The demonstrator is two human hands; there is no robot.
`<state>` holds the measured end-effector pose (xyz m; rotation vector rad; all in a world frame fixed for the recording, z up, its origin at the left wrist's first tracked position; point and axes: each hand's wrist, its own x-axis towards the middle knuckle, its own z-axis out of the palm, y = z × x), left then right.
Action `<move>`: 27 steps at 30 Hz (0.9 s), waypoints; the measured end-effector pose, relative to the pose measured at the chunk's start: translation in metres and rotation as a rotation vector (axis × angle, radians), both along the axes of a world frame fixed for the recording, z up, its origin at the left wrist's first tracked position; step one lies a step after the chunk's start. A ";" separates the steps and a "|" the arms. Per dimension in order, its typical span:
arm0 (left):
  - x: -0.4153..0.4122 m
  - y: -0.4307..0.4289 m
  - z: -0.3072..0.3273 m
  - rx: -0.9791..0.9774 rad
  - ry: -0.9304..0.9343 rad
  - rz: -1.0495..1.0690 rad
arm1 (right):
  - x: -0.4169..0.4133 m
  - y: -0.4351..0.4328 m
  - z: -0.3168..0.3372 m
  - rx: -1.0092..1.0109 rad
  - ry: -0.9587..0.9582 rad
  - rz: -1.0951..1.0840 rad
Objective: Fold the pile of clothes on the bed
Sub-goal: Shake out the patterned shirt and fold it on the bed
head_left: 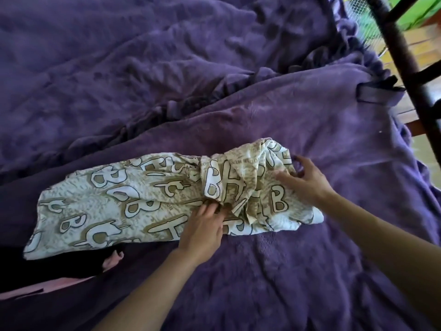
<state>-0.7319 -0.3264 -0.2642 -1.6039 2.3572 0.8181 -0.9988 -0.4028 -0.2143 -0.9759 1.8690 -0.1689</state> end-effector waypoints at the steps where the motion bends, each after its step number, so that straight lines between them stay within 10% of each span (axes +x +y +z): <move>1: 0.002 0.000 -0.003 0.033 0.014 0.017 | 0.004 -0.003 0.004 0.026 -0.069 -0.014; 7: 0.029 -0.016 0.029 0.012 0.441 0.478 | 0.048 -0.010 0.060 -0.042 -0.439 0.125; 16: 0.167 0.026 0.058 -0.250 0.392 1.061 | 0.237 -0.026 0.030 0.026 -0.399 0.112; 22: 0.156 0.045 0.055 -0.401 0.288 0.758 | 0.267 -0.015 -0.013 0.100 -0.342 0.129; 27: 0.142 0.047 0.007 -0.125 0.009 0.333 | 0.204 -0.002 -0.013 -0.437 0.153 -0.064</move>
